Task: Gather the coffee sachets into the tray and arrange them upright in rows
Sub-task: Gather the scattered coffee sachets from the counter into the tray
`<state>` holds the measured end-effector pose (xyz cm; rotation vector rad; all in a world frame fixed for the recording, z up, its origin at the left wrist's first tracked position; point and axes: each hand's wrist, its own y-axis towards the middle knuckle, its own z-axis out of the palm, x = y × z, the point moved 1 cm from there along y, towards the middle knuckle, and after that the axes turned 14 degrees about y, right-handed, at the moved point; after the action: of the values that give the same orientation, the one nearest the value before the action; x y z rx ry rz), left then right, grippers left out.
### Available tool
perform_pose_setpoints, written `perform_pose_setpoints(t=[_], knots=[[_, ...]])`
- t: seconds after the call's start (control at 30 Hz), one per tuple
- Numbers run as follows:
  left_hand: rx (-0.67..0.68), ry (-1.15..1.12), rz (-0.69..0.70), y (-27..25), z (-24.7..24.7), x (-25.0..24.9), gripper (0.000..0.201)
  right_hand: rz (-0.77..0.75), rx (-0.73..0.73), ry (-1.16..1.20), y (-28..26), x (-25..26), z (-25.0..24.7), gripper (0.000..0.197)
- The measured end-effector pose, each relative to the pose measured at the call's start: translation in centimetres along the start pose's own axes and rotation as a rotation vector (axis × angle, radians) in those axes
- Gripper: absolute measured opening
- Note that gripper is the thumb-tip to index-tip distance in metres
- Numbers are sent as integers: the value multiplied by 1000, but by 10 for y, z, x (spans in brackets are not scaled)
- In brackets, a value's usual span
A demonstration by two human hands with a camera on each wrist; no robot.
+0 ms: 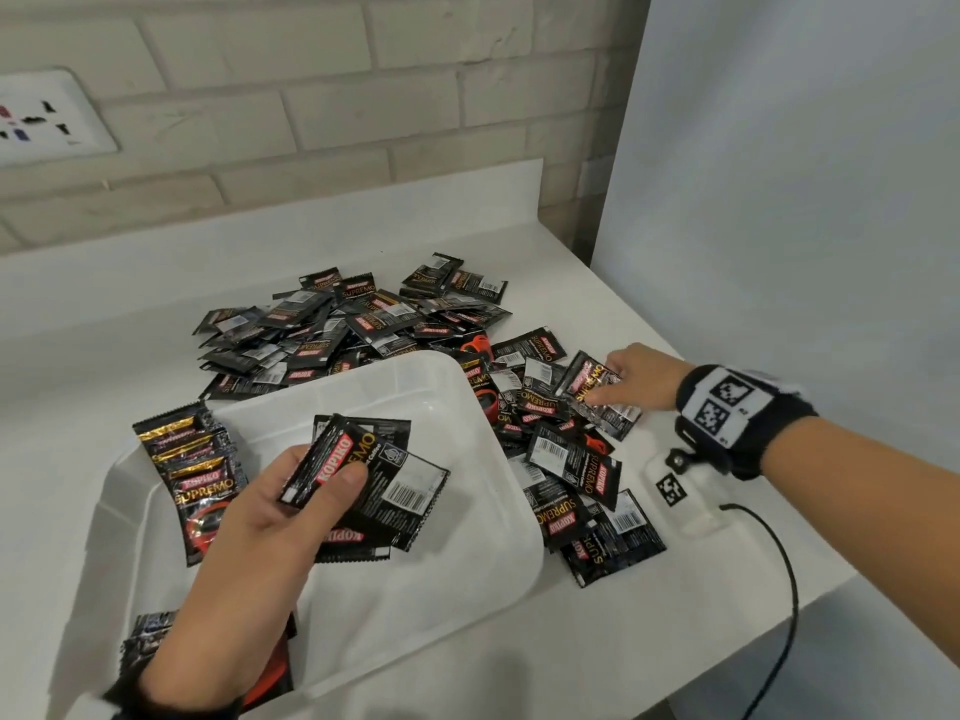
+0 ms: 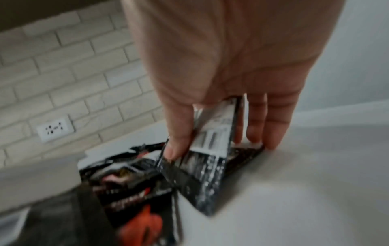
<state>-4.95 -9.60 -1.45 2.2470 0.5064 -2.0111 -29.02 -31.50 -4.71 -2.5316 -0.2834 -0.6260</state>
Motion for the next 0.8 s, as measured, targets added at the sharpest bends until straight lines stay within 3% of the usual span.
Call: perform_pose_setpoints(t=[0.2,0.33,0.4,0.47,0.53,0.63,0.7,0.77,0.8], knots=[[-32,-15,-13,0,-4,5,64,97,-54,170,8,-10,4,43],[-33,-21,9,1,-2,4,64,147,-57,328,9,-20,-7,63],[-44,-28,8,2,-2,5,48,142,-69,493,8,-21,-15,70],[-42,-26,25,4,-3,7,53,137,-17,620,8,-17,-16,70],[-33,-18,24,5,-2,7,68,143,51,696,9,-11,-9,60],[-26,-18,31,5,0,5,70,160,93,741,13,3,5,36],[-36,-11,34,6,0,7,55,166,103,782,17,12,12,37],[-44,-31,15,7,-2,8,27,160,82,802,20,18,14,35],[-54,-34,9,6,-3,8,27,163,64,786,21,20,14,31]])
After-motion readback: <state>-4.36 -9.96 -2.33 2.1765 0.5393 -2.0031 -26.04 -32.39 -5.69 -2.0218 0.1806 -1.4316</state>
